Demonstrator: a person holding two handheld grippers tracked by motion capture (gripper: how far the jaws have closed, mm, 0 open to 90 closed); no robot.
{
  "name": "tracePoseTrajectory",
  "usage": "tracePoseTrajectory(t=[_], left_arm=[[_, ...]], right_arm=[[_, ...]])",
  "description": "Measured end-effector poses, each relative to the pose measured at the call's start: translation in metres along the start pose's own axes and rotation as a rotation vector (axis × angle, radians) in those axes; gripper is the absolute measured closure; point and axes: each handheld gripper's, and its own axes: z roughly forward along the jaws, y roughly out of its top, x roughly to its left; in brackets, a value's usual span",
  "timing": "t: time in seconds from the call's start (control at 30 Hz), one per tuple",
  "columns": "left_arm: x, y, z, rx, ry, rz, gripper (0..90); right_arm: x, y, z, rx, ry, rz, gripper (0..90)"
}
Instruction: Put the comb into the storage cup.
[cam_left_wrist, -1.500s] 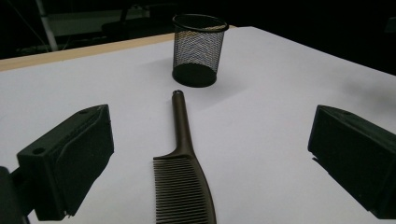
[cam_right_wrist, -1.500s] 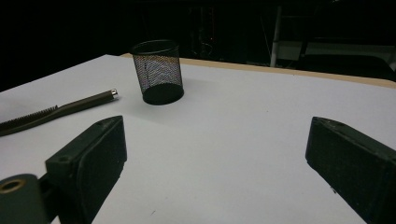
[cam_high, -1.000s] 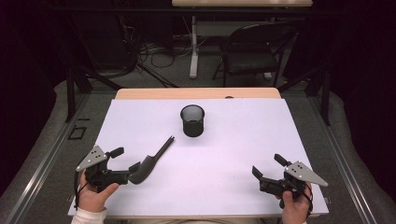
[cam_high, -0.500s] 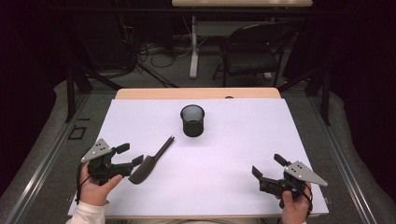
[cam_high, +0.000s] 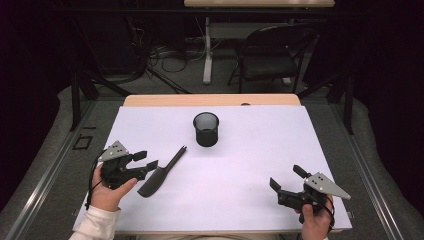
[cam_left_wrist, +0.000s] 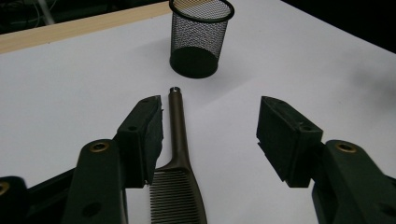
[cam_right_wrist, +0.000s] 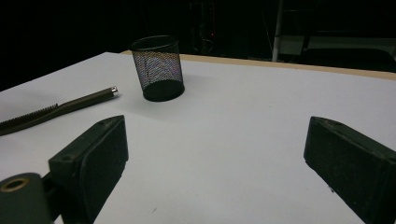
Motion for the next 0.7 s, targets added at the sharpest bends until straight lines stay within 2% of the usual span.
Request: tracePoseTrajectory(t=[0.13, 0.5, 0.53, 0.7], left_arm=[[0.0, 0.005, 0.002, 0.024, 0.006, -0.002, 47.1], [0.005, 0.015, 0.009, 0.088, 0.025, -0.013, 50.8], [0.006, 0.016, 0.011, 0.103, 0.042, -0.016, 51.4], [0.007, 0.018, 0.014, 0.106, 0.058, -0.019, 52.2]], right_arm=[[0.0, 0.0, 0.0, 0.007, 0.001, 0.004, 6.2], [0.002, -0.001, 0.003, 0.024, 0.013, -0.01, 6.1], [0.002, -0.001, 0.003, 0.026, 0.012, -0.011, 6.1], [0.002, -0.001, 0.004, 0.03, 0.014, -0.012, 5.9]])
